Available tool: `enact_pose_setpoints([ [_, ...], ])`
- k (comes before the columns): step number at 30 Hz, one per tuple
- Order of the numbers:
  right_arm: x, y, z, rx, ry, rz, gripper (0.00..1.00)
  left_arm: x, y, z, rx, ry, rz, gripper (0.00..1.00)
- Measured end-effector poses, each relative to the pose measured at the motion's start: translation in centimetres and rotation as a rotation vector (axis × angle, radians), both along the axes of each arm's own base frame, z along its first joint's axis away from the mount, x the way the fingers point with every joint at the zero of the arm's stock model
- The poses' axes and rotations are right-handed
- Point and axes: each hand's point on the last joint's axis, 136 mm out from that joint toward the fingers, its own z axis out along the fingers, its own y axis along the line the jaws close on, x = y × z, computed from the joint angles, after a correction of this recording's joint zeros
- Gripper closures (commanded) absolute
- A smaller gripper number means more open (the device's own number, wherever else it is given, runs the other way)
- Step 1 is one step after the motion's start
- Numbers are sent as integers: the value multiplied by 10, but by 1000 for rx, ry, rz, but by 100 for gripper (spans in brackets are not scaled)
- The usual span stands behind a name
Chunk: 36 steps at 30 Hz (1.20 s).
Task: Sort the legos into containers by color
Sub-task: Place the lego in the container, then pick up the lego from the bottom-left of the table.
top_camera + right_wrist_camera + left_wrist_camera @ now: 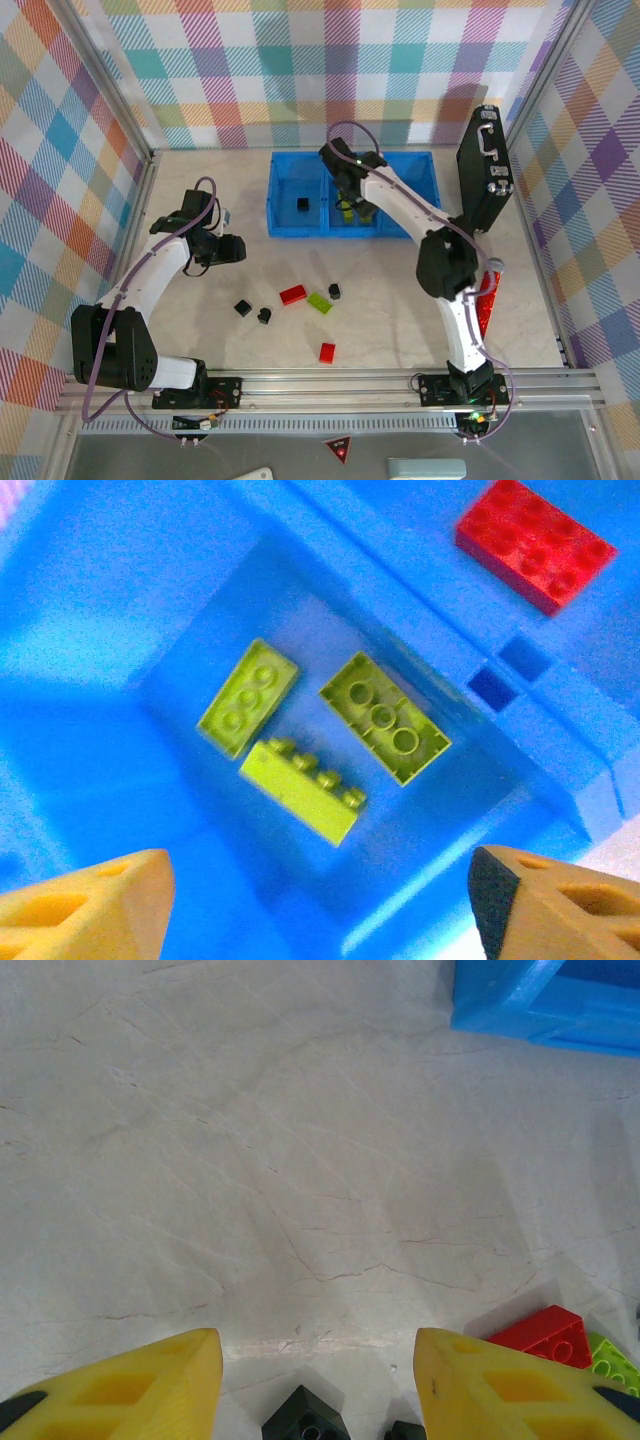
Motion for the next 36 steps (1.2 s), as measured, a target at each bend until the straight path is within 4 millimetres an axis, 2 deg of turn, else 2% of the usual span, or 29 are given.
enact_pose_setpoints([
  [5,-20,4,26,-33,-39,278,27,0,0,-2,2,6,1,47],
  [9,-36,8,31,-70,-34,470,28,0,0,-3,2,11,2,47],
  [19,-91,5,15,-100,51,776,34,-6,-6,-6,17,38,28,47],
  [24,-115,1,-4,-98,115,847,34,-17,-15,-14,36,71,37,47],
  [29,-140,-10,-27,-93,189,872,34,-37,-22,-33,71,132,55,47],
  [36,-156,-16,-39,-75,213,884,34,-72,-21,-62,129,222,97,47],
])
